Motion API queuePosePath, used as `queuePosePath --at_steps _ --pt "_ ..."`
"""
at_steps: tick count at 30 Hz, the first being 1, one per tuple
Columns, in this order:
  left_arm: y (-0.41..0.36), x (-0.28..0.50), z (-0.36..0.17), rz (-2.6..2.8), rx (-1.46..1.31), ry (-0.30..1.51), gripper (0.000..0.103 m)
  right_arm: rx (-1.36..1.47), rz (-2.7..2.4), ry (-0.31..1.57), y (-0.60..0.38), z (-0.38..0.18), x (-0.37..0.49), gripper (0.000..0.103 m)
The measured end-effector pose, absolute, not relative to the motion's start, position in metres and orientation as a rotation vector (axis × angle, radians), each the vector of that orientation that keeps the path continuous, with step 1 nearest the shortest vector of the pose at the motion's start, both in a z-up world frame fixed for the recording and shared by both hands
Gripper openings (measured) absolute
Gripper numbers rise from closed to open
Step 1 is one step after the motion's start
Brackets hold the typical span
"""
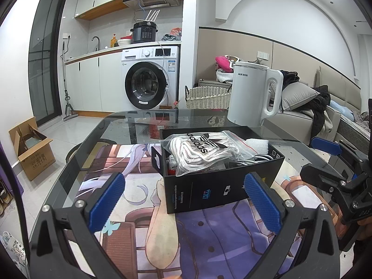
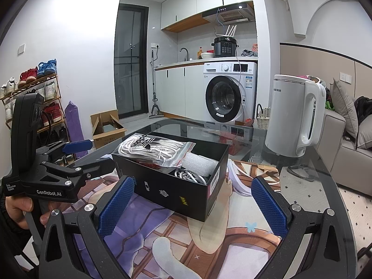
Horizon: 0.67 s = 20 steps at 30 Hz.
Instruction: Organize soft objects
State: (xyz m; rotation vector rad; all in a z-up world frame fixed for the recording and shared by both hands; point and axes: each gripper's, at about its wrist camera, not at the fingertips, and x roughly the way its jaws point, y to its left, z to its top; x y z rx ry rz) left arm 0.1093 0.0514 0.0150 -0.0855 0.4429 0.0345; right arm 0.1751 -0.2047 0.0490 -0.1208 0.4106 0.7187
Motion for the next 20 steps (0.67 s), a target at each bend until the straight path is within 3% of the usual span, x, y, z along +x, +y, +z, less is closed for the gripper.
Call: queuePosePath --at_steps 20 --pt "0.0525 0.1082 0.0165 0.026 -0.085 0.429 0.103 -0.122 0.719 0.411 -0.2049 0.0488 0.1739 0.102"
